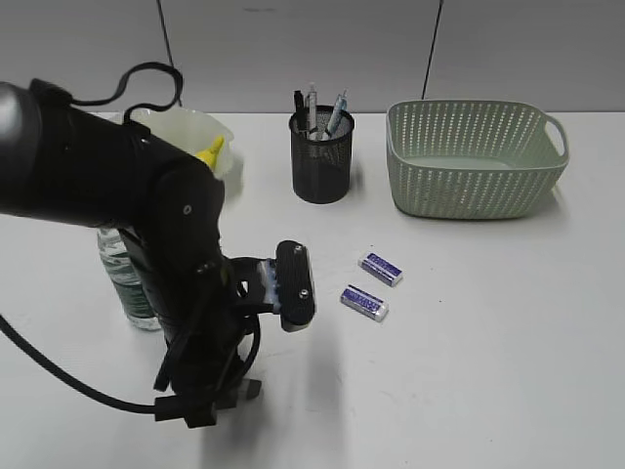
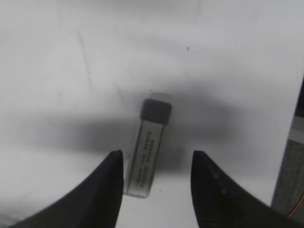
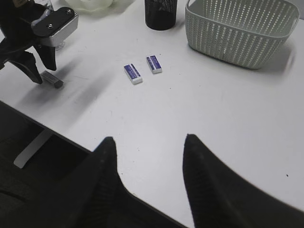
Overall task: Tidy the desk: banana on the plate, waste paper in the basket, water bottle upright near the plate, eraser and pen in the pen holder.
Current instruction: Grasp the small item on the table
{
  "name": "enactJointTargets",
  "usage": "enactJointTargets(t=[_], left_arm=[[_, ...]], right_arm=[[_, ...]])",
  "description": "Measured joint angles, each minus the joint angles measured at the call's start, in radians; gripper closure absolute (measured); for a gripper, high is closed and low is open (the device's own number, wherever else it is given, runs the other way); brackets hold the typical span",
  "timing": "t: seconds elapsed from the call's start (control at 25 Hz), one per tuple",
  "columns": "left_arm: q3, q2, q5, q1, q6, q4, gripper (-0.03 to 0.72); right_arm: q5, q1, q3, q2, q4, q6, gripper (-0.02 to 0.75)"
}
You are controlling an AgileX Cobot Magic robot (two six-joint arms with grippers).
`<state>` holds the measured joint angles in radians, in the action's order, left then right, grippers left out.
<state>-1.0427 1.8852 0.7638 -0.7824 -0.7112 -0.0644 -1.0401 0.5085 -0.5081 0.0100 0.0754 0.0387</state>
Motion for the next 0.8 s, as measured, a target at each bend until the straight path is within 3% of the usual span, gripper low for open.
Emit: enactJointTargets(t=[0.28, 0.36, 0.44, 0.8], left_arm=[[-0.005, 0.060, -0.028, 0.000, 0.000, 0.002, 0.346], [-0.008, 0.061, -0.033, 0.000, -0.001, 0.003, 0.422], [-0.017, 0.063, -0.034, 0.000, -0.001, 0.003, 0.557], [-0.178, 0.025, -0.019, 0.000, 0.001, 0.002, 0.548]], right_arm=[[0.000, 0.000, 0.000, 0.000, 0.000, 0.000, 0.367], [0.000, 0.000, 0.000, 0.000, -0.001, 0.000, 0.367], [0.000, 0.000, 0.000, 0.000, -0.001, 0.000, 0.367], [0.000, 0.000, 0.000, 0.000, -0.002, 0.000, 0.367]])
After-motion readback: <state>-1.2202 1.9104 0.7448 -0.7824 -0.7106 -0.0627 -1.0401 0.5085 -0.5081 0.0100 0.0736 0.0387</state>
